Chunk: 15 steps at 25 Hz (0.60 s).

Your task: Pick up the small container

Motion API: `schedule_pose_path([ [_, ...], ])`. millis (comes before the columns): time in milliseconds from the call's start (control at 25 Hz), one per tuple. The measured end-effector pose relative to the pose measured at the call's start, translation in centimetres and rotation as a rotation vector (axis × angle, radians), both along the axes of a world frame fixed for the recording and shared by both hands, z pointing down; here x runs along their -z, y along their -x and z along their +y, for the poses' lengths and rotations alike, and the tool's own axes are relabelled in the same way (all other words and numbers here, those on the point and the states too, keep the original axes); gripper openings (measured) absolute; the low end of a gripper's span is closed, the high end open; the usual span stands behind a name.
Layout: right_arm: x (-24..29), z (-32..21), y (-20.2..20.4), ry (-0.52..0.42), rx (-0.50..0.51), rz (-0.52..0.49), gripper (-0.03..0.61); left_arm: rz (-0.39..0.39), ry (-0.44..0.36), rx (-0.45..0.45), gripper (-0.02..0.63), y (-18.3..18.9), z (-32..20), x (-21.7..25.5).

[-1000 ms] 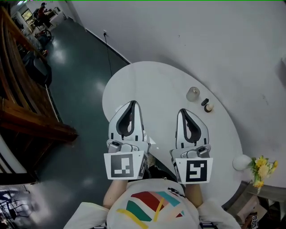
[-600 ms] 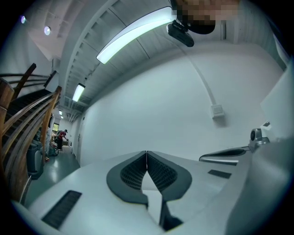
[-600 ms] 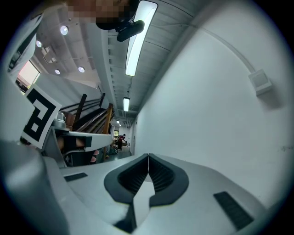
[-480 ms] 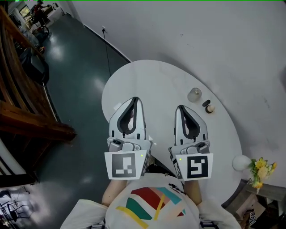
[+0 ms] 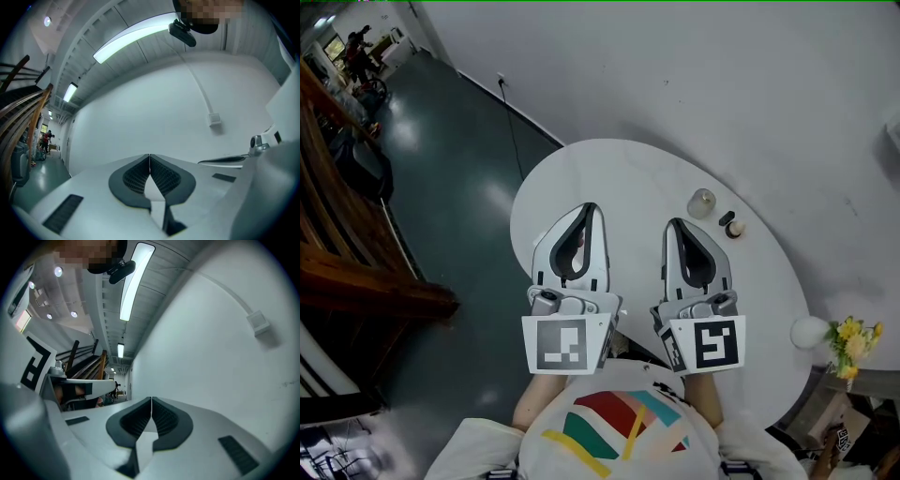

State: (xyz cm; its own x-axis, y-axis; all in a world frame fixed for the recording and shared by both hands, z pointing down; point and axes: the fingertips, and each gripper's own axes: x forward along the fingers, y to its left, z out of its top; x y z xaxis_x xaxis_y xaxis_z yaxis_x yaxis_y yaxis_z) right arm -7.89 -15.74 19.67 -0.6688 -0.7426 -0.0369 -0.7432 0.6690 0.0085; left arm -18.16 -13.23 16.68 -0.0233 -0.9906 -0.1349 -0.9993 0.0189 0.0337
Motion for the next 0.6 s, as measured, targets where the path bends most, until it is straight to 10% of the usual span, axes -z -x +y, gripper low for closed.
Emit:
schedule_pose_path([
  [600, -0.1, -6.1, -1.4, -0.004, -0.121, -0.014, 0.012, -0.049, 0.005, -0.064, 0.018, -0.7, -6.4, 0.0],
])
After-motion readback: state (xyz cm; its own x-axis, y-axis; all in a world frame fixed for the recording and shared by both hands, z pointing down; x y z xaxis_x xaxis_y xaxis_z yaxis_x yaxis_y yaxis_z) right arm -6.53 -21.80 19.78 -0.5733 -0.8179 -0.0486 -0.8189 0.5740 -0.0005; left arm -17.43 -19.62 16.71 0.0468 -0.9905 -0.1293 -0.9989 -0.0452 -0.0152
